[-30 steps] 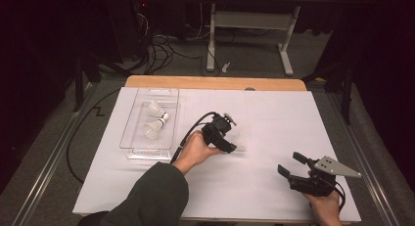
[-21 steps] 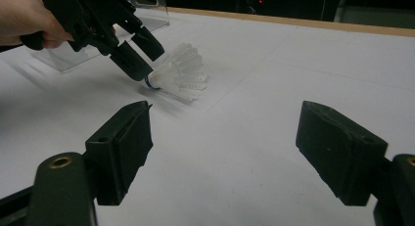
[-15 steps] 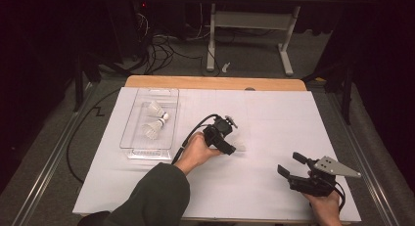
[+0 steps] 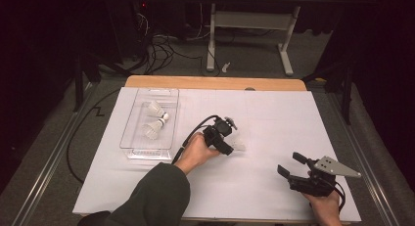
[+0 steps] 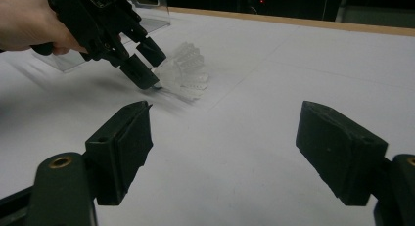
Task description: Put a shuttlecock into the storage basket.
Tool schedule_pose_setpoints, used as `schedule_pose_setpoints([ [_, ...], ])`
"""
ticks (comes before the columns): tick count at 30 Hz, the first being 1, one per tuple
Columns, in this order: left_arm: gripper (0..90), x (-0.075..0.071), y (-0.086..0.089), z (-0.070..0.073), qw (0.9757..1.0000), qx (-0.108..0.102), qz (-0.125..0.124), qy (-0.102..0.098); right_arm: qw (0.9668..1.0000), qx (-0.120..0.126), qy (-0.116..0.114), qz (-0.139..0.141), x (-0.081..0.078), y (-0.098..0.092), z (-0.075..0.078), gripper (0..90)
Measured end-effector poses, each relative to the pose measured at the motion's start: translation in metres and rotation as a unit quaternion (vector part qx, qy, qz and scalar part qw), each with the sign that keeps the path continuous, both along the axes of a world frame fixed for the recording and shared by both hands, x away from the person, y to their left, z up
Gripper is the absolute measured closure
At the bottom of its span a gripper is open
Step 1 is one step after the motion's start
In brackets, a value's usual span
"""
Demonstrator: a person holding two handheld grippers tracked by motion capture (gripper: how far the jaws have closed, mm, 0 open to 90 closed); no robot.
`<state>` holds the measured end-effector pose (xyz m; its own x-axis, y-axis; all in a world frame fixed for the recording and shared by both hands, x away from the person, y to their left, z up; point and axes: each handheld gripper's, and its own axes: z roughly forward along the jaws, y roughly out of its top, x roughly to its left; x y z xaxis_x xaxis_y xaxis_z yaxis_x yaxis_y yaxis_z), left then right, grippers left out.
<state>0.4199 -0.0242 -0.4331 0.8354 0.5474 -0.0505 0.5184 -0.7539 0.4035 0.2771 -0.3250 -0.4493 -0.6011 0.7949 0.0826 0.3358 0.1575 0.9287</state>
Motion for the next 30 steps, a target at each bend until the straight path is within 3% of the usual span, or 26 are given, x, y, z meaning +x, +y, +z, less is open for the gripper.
schedule_pose_setpoints([
  [20, 55.3, 0.0025, -0.0001, -0.0043, 0.9999, -0.003, -0.002, 0.011, 1.0, 0.002, 0.002, 0.001, 0.0003, -0.0004, -0.0002, 21.5],
  [30, 61.5, 0.0022, -0.001, -0.0053, 1.0, 0.004, -0.003, 0.002, 1.0, 0.002, 0.002, -0.001, 0.0003, -0.0007, -0.0003, 21.4],
])
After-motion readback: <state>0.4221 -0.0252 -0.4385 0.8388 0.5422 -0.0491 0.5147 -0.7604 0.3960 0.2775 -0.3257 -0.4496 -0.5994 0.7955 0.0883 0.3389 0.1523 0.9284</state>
